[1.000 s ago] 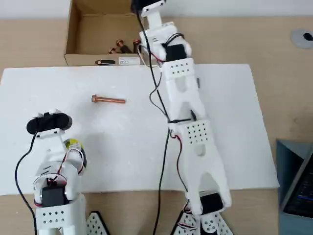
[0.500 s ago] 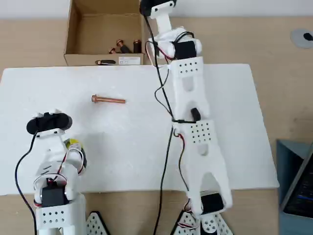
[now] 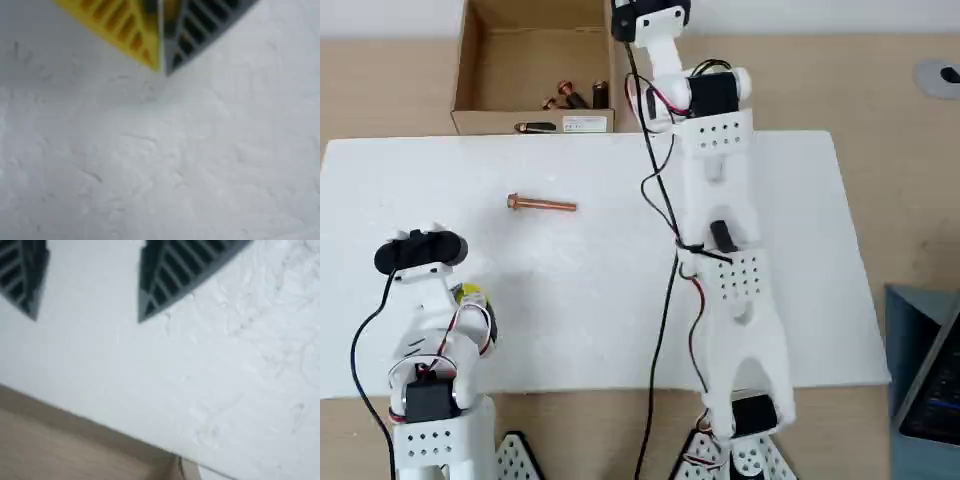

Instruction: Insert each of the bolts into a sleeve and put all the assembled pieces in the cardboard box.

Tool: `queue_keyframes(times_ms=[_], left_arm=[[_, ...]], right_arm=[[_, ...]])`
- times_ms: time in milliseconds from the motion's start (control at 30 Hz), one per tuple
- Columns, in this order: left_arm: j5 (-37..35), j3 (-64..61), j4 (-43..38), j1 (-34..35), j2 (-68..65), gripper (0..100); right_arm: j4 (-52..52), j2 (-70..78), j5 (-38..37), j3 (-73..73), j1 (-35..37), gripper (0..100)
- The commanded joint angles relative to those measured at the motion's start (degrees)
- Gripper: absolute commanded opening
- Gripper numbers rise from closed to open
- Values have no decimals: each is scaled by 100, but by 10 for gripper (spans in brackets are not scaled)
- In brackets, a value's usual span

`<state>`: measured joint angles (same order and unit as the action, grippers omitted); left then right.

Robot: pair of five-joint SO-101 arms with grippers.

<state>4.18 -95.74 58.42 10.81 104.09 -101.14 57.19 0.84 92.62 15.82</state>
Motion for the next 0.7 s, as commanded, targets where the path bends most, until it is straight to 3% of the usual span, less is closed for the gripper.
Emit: queue_keyframes(times_ms=[0,333,667], left_arm=[[-97,44,-79,70,40,1],[-97,44,-79,70,40,1],[-97,44,-79,70,40,1]], right_arm=[[-132,-681,-53,268,-198,152],[-141,-2079,-35,-1095,-233,152],[-132,-4752,-44,-5262,-321,153]])
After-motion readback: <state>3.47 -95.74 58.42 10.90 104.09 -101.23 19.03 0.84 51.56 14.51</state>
